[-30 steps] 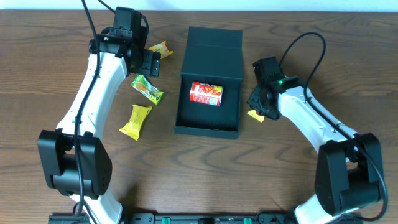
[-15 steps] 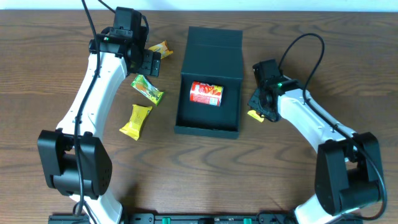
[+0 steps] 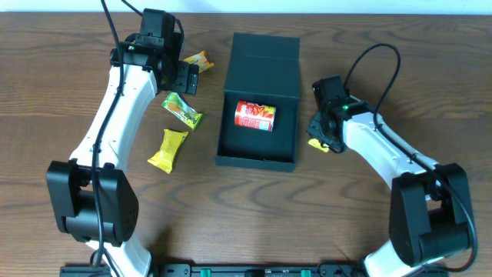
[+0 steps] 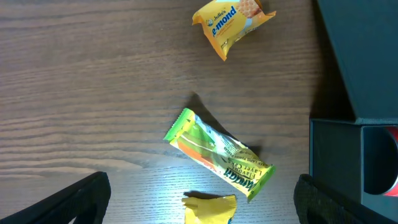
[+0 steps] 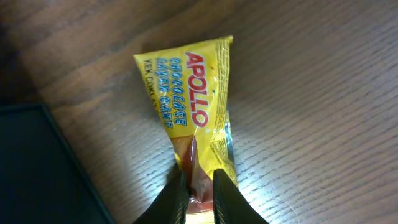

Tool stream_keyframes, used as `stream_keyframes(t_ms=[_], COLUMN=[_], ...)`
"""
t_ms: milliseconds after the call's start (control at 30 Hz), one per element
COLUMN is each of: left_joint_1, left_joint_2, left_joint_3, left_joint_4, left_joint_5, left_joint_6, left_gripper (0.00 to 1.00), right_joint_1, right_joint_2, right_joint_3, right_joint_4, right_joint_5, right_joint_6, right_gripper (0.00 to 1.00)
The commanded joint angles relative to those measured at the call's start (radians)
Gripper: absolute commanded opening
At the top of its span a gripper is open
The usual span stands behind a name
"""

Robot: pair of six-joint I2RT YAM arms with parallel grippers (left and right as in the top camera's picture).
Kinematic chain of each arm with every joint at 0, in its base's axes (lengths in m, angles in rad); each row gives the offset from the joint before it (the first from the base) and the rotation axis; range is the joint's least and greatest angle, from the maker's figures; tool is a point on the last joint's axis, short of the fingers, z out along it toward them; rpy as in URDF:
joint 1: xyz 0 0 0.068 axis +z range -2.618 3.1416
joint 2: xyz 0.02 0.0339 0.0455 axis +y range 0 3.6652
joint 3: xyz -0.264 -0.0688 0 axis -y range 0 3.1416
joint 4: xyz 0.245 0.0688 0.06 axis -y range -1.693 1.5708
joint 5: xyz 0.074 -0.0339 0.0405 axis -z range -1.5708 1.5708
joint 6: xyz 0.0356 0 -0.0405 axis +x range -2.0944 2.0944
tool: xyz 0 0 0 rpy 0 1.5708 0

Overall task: Pack container
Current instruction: 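Lower the right gripper onto the yellow Apollo bar and grasp it, then carry the Apollo bar into the box beside the can and release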

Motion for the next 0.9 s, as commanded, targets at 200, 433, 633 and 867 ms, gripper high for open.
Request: stream_keyframes(t_ms=[200, 433, 633, 867], left_joint_1=[0.002, 0.002, 0.002, 0.002], left_joint_2=[0.000, 0.000, 0.000, 0.000], left_joint_3=[0.023, 0.023, 0.023, 0.023], left_joint_4=[-0.002, -0.002, 0.002, 0.002], left_joint_5=[-0.007, -0.007, -0.007, -0.007], left_joint_6=[-0.011, -0.011, -0.011, -0.011], left_gripper=[0.95, 0.96, 0.95, 0.96], right_joint_1=[-0.003, -0.003, -0.002, 0.037], right_joint_2=[0.003, 0.003, 0.000, -0.003], right_joint_3=[-0.030, -0.030, 0.057, 0.333], right_joint_4=[0.031, 0.032, -0.031, -0.281], right_joint_5=[0.015, 0.015, -0.035, -0.035], right_joint_6=[-0.007, -0.007, -0.108, -0.294], right_gripper=[0.16, 0.01, 0.01, 0.01])
